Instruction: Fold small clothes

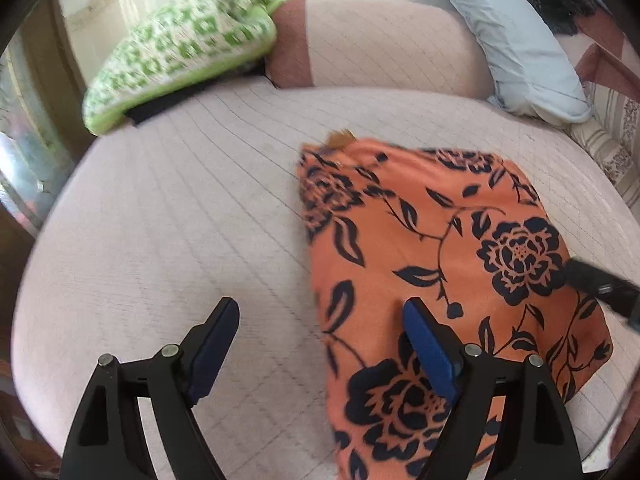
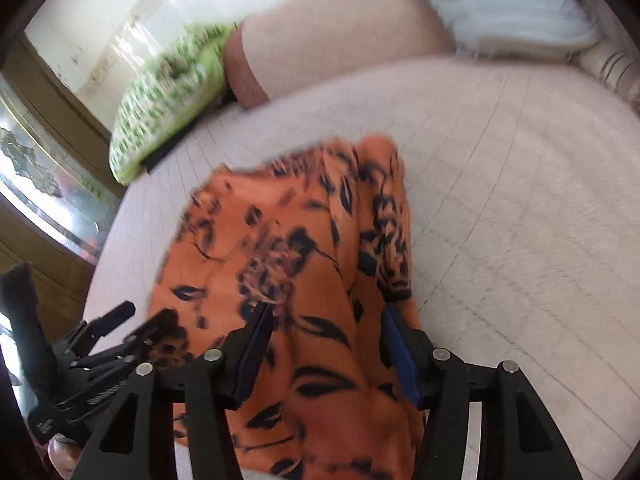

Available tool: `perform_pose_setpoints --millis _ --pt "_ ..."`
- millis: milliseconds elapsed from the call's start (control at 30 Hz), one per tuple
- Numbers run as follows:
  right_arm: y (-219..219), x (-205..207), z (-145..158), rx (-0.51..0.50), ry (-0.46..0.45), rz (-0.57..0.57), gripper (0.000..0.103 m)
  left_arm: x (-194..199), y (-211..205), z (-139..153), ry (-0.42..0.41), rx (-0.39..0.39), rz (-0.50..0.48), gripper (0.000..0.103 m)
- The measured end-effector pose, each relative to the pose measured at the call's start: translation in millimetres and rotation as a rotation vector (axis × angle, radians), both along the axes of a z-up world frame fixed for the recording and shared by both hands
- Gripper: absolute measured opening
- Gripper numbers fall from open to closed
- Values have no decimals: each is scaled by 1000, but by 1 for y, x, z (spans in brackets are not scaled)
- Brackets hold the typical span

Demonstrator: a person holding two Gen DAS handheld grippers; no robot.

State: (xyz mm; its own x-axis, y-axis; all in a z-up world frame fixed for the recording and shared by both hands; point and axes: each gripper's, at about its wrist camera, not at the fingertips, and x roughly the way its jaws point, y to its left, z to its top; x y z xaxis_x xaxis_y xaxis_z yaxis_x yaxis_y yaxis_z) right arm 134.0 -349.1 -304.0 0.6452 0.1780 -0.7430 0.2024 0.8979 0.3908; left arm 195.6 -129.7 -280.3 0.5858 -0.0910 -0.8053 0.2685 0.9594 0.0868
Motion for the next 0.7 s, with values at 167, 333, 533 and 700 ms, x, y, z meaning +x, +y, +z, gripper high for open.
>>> perform_pose_setpoints --millis 167,333,533,700 --pt "15 -55 48 -96 -167 -41 60 -30 9 41 -117 47 51 87" --pt "30 -99 81 -152 -249 -45 60 -62 23 81 -200 55 54 90" --pt "41 -133 137 -183 -373 -50 60 -91 50 147 -309 19 101 91" --pt "62 -152 160 -186 -424 -24 61 -124 78 189 -426 -5 161 99"
